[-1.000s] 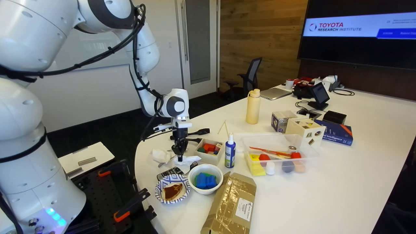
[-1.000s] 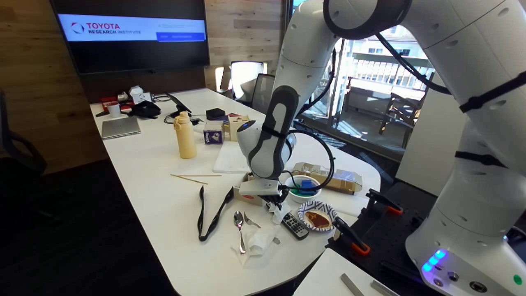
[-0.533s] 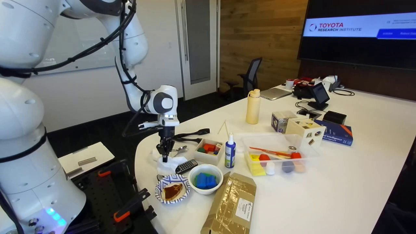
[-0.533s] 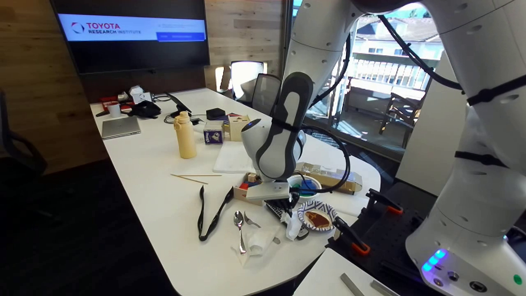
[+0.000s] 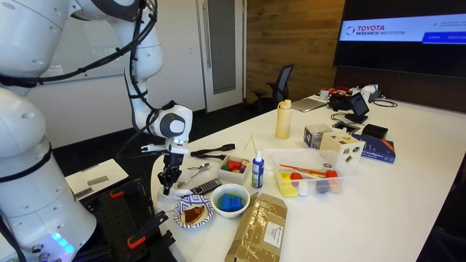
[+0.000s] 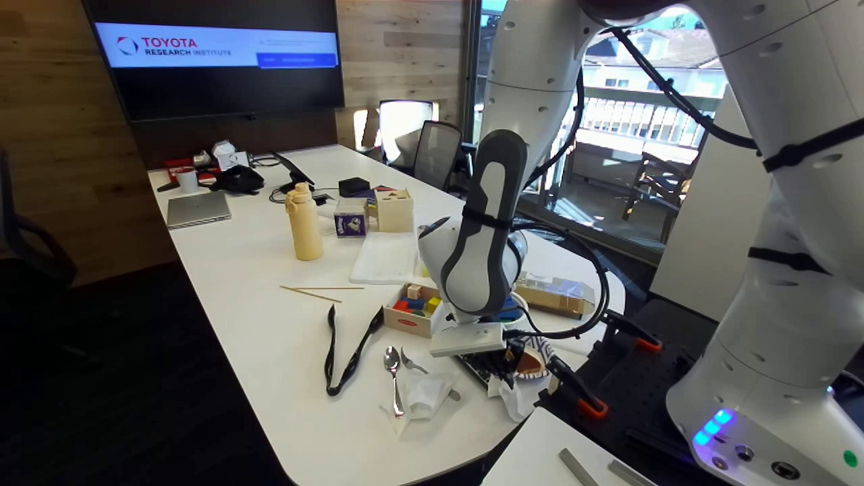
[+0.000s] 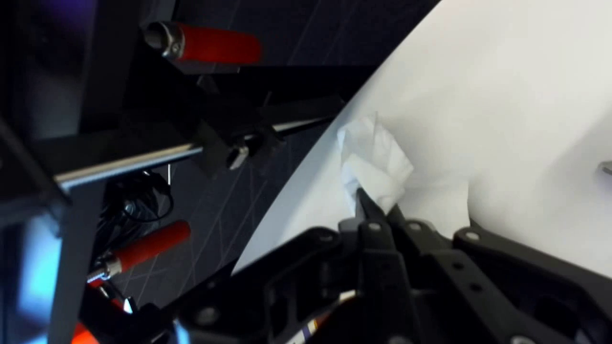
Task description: Use the white napkin to wipe the grey remote control.
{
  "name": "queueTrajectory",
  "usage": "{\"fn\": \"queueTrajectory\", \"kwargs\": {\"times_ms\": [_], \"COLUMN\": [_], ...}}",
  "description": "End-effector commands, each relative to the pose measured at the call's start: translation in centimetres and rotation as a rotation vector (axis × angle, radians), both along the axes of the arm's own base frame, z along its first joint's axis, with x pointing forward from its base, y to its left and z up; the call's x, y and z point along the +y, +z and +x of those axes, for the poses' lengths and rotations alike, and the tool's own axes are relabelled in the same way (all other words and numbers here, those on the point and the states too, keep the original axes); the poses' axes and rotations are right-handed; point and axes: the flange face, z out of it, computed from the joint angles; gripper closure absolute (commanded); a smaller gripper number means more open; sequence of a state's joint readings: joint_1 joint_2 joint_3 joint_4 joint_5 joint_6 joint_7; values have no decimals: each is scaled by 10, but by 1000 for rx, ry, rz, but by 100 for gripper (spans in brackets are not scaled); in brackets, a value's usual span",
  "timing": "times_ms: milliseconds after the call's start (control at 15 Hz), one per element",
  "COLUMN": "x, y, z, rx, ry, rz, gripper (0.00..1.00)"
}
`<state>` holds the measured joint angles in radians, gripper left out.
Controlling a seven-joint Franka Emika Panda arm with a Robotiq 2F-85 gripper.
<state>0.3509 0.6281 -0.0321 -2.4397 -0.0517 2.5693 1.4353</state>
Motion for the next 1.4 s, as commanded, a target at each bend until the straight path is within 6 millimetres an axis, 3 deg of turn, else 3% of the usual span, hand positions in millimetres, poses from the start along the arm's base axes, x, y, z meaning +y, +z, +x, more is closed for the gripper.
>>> {"fn": "queueTrajectory", "kwargs": {"times_ms": [0,200,800,1333], "x": [-5,-6,-15,-11], "y": [4,6,18,20], "z": [-2,15,98,155], "rx": [-2,-41,-172,-268], "ry": [-16,-3,62,130], "rz": [13,-2,-2,10], "gripper": [100,100,100,100]}}
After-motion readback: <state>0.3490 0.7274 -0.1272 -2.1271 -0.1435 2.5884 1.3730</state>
